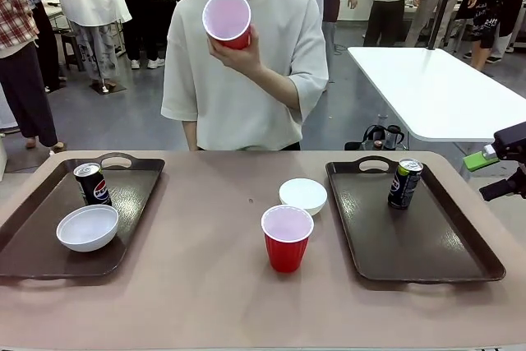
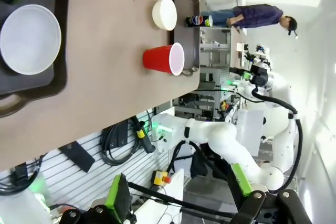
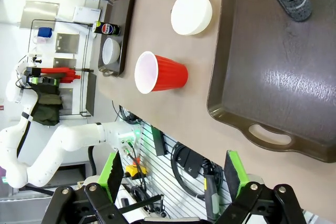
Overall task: Prepare tableware on both trays.
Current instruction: Pick up a Picnic Bowl from the table and place it on a Handle tray.
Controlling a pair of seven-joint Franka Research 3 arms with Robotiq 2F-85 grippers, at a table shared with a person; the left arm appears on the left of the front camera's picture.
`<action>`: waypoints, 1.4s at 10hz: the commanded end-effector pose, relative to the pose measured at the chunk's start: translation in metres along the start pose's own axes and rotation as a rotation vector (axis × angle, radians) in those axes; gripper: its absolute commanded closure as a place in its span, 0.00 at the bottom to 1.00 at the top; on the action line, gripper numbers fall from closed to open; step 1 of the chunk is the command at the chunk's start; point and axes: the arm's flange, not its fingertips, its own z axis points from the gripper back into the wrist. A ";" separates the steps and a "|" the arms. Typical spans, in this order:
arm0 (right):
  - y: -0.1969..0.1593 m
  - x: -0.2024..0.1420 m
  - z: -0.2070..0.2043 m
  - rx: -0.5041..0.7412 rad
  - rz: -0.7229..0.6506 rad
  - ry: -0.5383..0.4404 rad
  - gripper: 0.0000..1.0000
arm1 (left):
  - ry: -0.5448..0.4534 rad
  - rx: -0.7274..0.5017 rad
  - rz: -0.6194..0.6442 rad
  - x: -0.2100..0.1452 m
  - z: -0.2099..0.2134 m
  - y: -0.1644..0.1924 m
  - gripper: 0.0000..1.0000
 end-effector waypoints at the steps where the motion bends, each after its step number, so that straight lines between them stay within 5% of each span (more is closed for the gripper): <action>1: 0.026 -0.017 -0.019 -0.093 0.046 0.077 0.00 | 0.009 -0.018 -0.016 0.001 -0.004 0.001 0.00; 3: 0.077 -0.018 -0.077 -0.315 0.091 0.170 0.00 | 0.009 -0.018 -0.016 0.001 -0.004 0.001 0.00; 7: 0.079 0.011 -0.130 -0.483 0.093 0.121 0.00 | 0.009 -0.018 -0.016 0.001 -0.004 0.001 0.00; 8: 0.076 0.000 -0.124 -0.461 0.109 0.117 0.00 | 0.009 -0.018 -0.016 0.001 -0.004 0.001 0.00; 10: 0.074 -0.087 -0.054 -0.444 0.142 0.190 0.00 | 0.009 -0.018 -0.016 0.001 -0.004 0.001 0.00; 11: 0.070 -0.112 -0.020 -0.447 0.121 0.125 0.00 | 0.009 -0.018 -0.016 0.001 -0.004 0.001 0.00; 14: 0.054 -0.113 -0.018 -0.446 0.080 0.121 0.00 | 0.009 -0.018 -0.016 0.001 -0.004 0.001 0.00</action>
